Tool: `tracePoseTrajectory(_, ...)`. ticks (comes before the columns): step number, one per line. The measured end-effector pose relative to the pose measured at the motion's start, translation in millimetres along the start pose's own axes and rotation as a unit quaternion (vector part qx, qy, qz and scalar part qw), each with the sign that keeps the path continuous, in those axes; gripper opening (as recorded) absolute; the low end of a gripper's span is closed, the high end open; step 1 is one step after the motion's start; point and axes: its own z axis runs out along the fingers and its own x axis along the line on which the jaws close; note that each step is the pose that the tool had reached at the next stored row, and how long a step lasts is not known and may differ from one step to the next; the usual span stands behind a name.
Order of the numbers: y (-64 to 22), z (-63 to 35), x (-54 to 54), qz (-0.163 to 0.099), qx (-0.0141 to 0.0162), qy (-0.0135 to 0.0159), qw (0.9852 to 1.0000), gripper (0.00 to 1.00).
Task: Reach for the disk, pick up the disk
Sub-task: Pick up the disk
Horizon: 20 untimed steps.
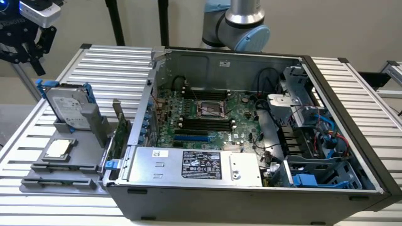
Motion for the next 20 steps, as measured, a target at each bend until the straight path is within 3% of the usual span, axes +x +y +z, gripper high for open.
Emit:
tracePoseTrajectory(5, 0.0, 0.1, 0.0, -0.044, 0.0000, 0.0016, 0.9990, 0.11)
tracePoseTrajectory(10, 0.0, 0.2, 0.0, -0.086, 0.0001, 0.0031, 0.9963, 0.11)
tracePoseTrajectory(16, 0.0, 0.2, 0.0, -0.136, 0.0001, 0.0050, 0.9907, 0.11)
tracePoseTrajectory(20, 0.0, 0.3, 0.0, -0.168, 0.0001, 0.0061, 0.9857, 0.11)
